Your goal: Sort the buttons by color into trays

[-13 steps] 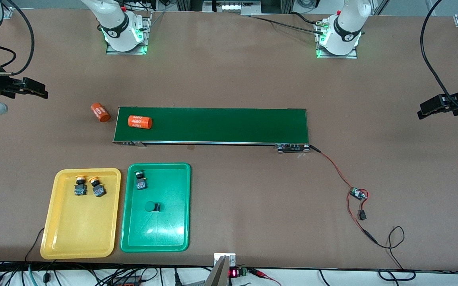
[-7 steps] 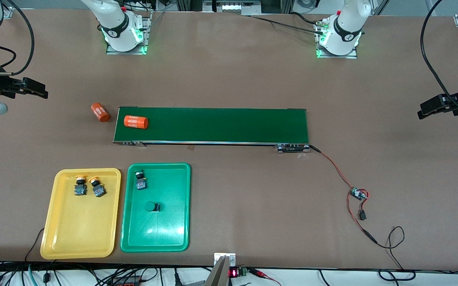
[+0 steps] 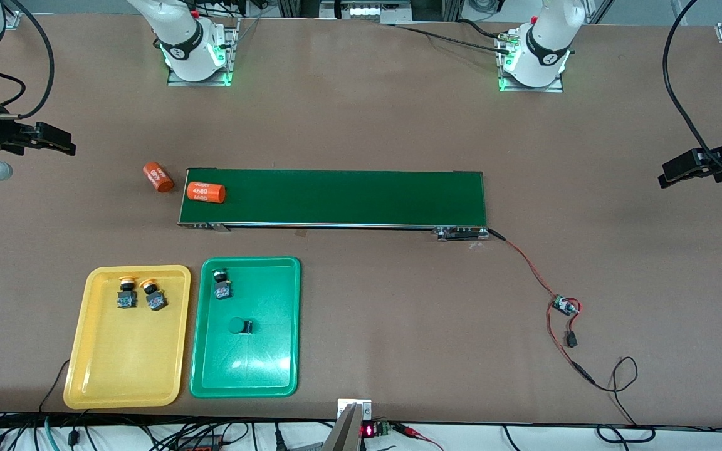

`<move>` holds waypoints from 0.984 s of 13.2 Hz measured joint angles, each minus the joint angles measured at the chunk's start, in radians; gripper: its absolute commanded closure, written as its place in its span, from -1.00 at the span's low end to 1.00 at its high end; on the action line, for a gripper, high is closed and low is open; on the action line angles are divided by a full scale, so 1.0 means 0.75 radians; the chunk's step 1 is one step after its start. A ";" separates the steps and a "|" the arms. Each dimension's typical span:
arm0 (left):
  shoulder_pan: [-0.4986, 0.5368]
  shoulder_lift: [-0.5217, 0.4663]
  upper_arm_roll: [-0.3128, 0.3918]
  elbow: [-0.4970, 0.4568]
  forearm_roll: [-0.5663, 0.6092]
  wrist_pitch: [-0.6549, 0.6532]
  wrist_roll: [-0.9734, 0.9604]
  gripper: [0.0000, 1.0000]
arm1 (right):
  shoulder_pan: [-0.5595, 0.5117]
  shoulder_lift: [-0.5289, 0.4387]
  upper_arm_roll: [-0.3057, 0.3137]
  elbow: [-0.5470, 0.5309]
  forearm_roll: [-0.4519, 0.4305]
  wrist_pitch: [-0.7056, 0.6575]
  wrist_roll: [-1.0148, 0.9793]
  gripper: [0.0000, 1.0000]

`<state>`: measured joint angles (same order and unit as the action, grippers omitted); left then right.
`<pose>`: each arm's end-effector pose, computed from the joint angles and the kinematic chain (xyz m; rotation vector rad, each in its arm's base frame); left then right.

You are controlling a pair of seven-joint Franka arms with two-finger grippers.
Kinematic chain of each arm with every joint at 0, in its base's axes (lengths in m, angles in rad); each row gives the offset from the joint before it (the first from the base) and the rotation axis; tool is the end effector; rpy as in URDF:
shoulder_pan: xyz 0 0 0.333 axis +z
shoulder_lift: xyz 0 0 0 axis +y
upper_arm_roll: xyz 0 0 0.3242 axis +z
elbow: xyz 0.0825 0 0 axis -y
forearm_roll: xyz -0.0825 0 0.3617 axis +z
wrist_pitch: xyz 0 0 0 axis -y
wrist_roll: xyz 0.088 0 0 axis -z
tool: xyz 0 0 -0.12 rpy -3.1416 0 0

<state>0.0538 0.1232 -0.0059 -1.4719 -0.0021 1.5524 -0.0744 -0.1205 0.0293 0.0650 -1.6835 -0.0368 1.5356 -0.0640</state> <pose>0.5675 0.0272 0.5946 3.1327 0.1919 -0.0671 0.5261 -0.0342 0.5516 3.1049 0.0165 -0.2785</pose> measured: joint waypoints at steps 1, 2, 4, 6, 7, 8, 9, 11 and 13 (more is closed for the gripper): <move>0.000 0.000 0.000 0.000 0.000 0.000 0.000 -1.00 | 0.000 0.000 0.000 0.000 0.003 0.001 0.000 -1.00; 0.000 0.000 0.000 0.000 0.000 0.000 0.000 -1.00 | 0.000 0.000 0.000 0.001 0.009 0.002 0.000 -1.00; 0.000 0.000 0.000 0.000 0.000 0.000 0.000 -1.00 | -0.002 0.001 0.000 0.007 0.034 0.005 0.000 -1.00; 0.000 0.000 0.000 0.000 0.000 0.000 0.000 -1.00 | -0.011 0.004 0.000 0.012 0.050 0.005 0.000 -1.00; 0.000 0.000 0.000 0.000 0.000 0.000 0.000 -1.00 | -0.016 0.005 -0.001 0.012 0.055 0.005 0.000 -1.00; 0.000 0.000 0.000 0.000 0.000 0.000 0.000 -1.00 | -0.019 0.006 -0.001 0.012 0.056 0.005 0.000 -1.00; 0.000 0.000 0.000 0.000 0.000 0.000 0.000 -1.00 | -0.020 0.006 -0.001 0.012 0.056 0.005 0.000 -1.00; 0.000 0.000 0.000 0.000 0.000 0.000 0.000 -1.00 | -0.021 0.006 -0.001 0.012 0.057 0.005 0.000 -1.00; 0.000 0.000 0.000 0.000 0.000 0.000 0.000 -1.00 | -0.022 0.006 -0.001 0.013 0.057 0.005 0.000 -1.00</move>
<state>0.0538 0.1232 -0.0058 -1.4719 -0.0021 1.5524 -0.0744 -0.1368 0.0338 0.0645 -1.6741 0.0056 1.5394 -0.0640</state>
